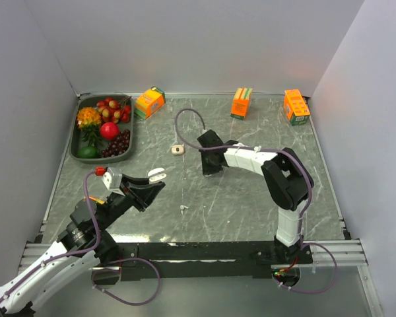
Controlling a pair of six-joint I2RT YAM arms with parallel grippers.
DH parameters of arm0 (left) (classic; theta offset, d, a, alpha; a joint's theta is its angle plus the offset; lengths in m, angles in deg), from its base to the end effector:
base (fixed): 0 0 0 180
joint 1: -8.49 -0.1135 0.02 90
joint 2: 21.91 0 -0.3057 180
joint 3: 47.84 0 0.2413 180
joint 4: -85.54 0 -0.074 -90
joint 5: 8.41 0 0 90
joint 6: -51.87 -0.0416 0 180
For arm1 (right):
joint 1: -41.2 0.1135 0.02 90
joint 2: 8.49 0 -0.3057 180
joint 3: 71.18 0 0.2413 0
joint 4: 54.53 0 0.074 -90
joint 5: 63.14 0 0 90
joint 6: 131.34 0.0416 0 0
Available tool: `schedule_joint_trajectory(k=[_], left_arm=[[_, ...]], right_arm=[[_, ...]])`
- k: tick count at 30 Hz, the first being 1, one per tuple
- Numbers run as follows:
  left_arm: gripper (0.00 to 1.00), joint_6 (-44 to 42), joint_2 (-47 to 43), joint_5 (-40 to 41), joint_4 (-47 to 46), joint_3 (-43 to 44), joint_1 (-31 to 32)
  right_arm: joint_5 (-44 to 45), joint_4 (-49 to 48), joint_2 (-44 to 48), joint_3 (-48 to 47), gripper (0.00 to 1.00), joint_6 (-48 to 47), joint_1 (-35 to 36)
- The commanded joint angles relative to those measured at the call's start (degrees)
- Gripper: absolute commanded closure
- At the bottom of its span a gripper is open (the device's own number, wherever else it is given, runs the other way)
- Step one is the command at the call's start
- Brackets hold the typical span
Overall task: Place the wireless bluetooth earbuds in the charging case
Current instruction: Adjust the earbud at the center of the board.
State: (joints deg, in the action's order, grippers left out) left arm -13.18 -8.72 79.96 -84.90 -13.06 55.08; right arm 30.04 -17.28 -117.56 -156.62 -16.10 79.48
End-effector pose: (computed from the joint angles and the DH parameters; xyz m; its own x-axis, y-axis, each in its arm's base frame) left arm 0.0402 -0.0442 0.2961 -0.1845 -0.4185 -0.8893 0.7361 0.5406 -0.4072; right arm 0.3132 0.2442 0.2048 -0.8750 -0.1482 -0.4608 -0.2479 0.9549 0.1637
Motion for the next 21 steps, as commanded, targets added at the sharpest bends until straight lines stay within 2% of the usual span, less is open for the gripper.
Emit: schedule_joint_trajectory(k=[1, 6, 11, 15, 21], left_arm=[[0.99, 0.7, -0.7, 0.1, -1.0, 2.1, 0.3], [0.99, 0.8, -0.7, 0.5, -1.2, 2.0, 0.3], [0.99, 0.9, -0.8, 0.9, -1.0, 2.0, 0.3], [0.99, 1.0, -1.1, 1.3, -0.3, 2.3, 0.3], [0.99, 1.2, -1.2, 1.5, -0.1, 2.2, 0.3]], right_arm=[[-2.8, 0.5, 5.4, 2.7, 1.0, 12.5, -3.6], [-1.4, 2.2, 8.3, 3.5, 1.0, 28.9, -5.2], [0.8, 8.7, 7.5, 1.3, 1.0, 45.1, -6.4], [-2.7, 4.0, 7.1, 5.9, 1.0, 50.9, -8.0], [-2.3, 1.8, 6.3, 9.4, 1.0, 54.6, -8.4]])
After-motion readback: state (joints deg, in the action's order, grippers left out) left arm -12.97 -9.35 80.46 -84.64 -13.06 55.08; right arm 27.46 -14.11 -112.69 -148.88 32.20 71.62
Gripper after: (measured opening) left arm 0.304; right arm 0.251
